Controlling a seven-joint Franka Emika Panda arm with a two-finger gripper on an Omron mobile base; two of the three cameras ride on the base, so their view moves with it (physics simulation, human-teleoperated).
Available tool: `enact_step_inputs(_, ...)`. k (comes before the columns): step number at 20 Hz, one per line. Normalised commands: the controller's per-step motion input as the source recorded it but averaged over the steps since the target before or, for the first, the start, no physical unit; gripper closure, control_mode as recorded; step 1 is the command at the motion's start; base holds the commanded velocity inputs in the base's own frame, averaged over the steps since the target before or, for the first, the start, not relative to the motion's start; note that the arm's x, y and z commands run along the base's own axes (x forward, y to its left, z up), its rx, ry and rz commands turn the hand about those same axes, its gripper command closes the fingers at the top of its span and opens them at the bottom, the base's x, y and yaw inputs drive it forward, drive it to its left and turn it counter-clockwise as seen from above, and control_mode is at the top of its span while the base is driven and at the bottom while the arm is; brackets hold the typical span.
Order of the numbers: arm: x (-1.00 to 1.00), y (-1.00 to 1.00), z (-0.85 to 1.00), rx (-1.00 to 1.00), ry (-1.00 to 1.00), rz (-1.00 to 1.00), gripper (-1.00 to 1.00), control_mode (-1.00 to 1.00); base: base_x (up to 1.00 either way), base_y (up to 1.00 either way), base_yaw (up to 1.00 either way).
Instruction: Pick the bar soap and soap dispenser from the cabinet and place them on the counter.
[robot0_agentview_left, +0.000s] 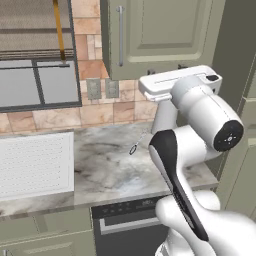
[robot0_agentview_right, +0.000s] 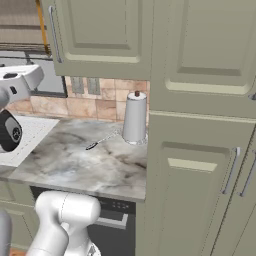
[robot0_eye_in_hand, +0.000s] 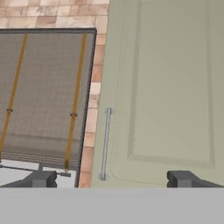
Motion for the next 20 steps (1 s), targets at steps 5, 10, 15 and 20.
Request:
enact_step_inputs(5,0.18,0.00,-0.05,0.00,0.00,0.00,-1.00,-1.00,0.00,0.00,0.00)
enact_step_inputs(10,0.26,0.06,0.00,0.00,0.00,0.00,-1.00,-1.00,0.00,0.00,0.00)
enact_step_inputs(15,0.26,0.08,0.00,0.00,0.00,0.00,-1.00,-1.00,0.00,0.00,0.00)
enact_step_inputs(20,0.25,0.08,0.00,0.00,0.00,0.00,-1.00,-1.00,0.00,0.00,0.00)
